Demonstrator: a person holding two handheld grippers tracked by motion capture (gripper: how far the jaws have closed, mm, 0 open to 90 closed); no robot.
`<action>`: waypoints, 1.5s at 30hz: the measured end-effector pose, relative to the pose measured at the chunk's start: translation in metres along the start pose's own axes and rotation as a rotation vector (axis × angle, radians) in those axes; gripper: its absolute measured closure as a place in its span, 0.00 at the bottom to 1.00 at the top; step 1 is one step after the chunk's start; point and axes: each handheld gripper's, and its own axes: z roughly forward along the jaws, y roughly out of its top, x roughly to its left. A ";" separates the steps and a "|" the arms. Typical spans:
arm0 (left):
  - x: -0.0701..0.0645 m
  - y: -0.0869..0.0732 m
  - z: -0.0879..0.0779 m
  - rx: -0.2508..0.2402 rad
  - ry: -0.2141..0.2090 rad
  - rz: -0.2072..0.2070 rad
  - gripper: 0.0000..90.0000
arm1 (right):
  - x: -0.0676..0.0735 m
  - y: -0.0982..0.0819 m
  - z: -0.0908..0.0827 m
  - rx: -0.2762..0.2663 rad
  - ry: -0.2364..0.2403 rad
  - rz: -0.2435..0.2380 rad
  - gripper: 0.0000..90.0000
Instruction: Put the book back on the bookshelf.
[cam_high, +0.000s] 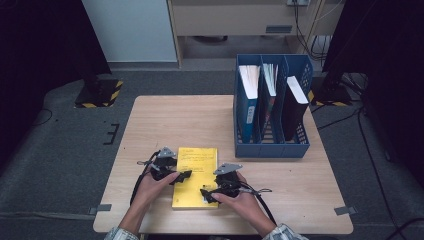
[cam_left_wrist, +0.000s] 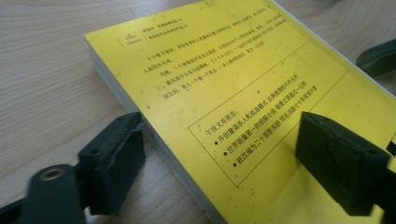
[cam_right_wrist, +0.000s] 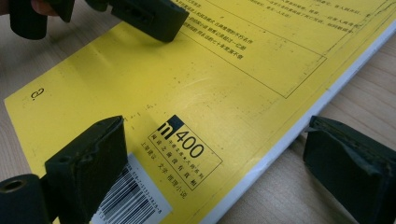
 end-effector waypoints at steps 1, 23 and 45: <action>0.000 0.001 -0.002 -0.015 -0.013 -0.010 0.22 | 0.000 0.000 0.000 -0.002 -0.001 -0.001 0.07; -0.027 -0.019 -0.030 -0.021 -0.044 -0.031 0.41 | 0.006 -0.003 0.003 -0.027 -0.012 0.008 0.06; -0.031 -0.005 -0.015 -0.010 -0.035 0.025 0.41 | 0.006 -0.002 0.002 -0.015 -0.001 0.006 0.05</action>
